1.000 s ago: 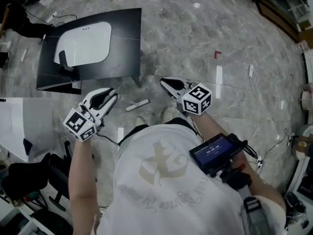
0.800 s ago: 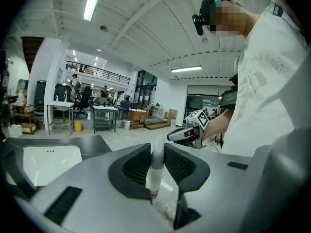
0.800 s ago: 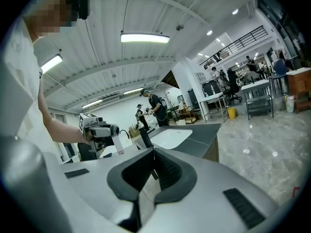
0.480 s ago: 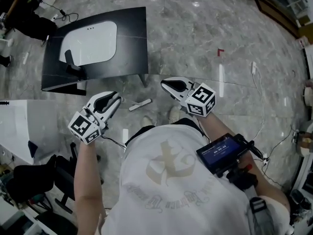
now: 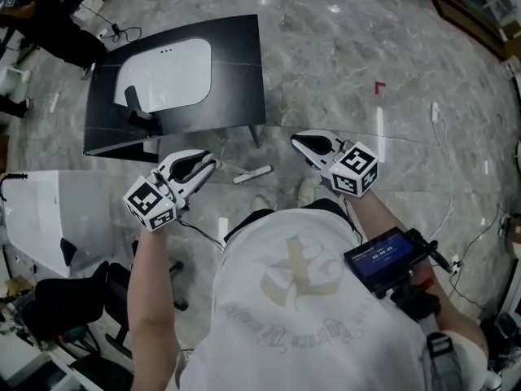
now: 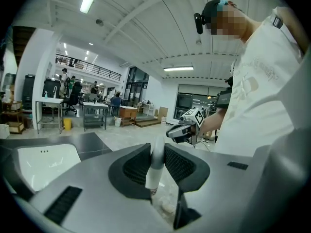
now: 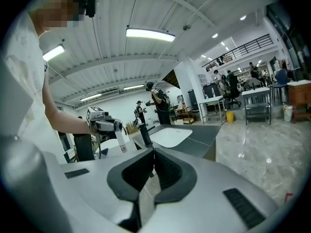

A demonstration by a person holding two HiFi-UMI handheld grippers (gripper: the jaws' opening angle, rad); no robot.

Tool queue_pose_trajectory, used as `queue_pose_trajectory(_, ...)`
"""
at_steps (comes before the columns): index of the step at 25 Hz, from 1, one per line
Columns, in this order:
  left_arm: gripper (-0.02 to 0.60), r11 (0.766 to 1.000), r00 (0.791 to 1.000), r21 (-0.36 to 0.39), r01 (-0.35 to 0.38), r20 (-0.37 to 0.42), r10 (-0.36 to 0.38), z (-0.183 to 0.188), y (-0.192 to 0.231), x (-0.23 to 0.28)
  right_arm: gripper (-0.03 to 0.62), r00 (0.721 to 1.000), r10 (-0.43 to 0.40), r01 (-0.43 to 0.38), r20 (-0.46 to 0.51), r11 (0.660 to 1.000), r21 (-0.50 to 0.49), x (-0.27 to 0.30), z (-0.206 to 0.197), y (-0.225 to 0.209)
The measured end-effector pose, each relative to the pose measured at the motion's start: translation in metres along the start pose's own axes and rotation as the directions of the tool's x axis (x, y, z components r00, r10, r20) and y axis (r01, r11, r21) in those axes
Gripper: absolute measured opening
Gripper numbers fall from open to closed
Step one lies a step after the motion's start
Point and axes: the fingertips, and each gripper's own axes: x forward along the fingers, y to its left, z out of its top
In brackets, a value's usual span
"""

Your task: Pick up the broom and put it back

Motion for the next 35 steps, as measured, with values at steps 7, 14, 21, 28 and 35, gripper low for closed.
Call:
queue_pose_trajectory(7,0.095,0.996,0.995,0.000,0.084,-0.050,-0.084,-0.008,0.013,0.008,0.018,0.998,-0.067,0.067,0.003,0.997,0.027,-0.011,-0.011,-0.003)
queue_pose_trajectory(14,0.095,0.990,0.981,-0.015,0.144,-0.127,-0.144,-0.027,0.028,0.021,0.018,0.992,-0.122,0.122,0.000,0.992,0.037,-0.022,-0.018,-0.008)
queue_pose_trajectory(21,0.095,0.987,0.970,-0.034,0.159,-0.183,-0.163,-0.047,0.042,0.031,0.018,0.990,-0.144,0.144,-0.013,0.989,0.035,-0.021,-0.024,-0.012)
queue_pose_trajectory(28,0.095,0.981,0.952,-0.040,0.190,-0.237,-0.194,-0.066,0.049,0.038,0.018,0.987,-0.156,0.157,-0.028,0.987,0.044,-0.021,-0.030,-0.012)
queue_pose_trajectory(35,0.095,0.979,0.945,-0.023,0.203,-0.256,-0.202,-0.067,0.060,0.047,0.018,0.983,-0.182,0.183,-0.036,0.981,0.056,-0.027,-0.033,-0.020)
